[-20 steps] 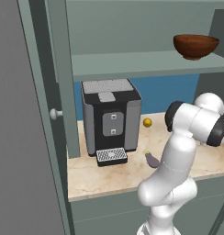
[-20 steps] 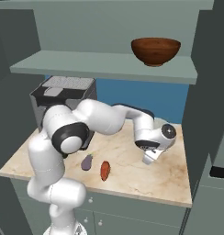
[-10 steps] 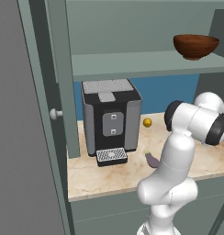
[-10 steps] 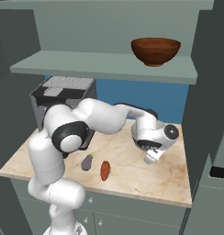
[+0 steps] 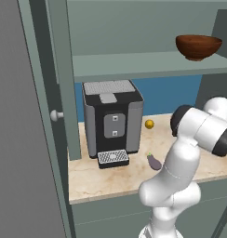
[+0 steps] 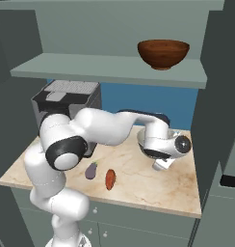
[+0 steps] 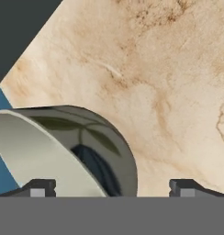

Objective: Pick both bowls and place them on the counter. Then place the eggplant in one bowl and place the sweet potato in the other bowl.

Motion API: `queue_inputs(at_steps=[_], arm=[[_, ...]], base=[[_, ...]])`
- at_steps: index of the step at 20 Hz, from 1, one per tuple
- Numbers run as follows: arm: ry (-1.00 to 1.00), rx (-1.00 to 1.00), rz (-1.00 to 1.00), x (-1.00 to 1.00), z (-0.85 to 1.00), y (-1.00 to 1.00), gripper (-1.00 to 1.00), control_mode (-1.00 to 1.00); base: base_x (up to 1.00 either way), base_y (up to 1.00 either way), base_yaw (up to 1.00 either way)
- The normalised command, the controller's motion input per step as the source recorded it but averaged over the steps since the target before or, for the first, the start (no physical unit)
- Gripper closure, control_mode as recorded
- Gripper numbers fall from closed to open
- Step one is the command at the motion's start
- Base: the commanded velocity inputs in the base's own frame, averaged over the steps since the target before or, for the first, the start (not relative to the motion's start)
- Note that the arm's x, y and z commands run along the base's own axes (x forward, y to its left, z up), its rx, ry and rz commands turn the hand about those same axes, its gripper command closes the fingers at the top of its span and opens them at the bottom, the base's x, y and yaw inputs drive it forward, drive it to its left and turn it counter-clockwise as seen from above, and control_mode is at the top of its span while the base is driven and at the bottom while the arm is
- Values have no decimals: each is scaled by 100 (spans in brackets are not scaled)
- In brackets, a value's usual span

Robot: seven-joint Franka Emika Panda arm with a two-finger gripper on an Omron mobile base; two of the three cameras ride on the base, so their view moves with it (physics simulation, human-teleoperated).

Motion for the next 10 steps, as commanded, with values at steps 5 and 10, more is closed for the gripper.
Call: queue_inputs(at_steps=[5,10], arm=[[-10,-1,0,-31,37,0,-100,-100],[1,-3,0,-27,56,0,-100,-100]], base=[[0,0,0],[0,0,0]])
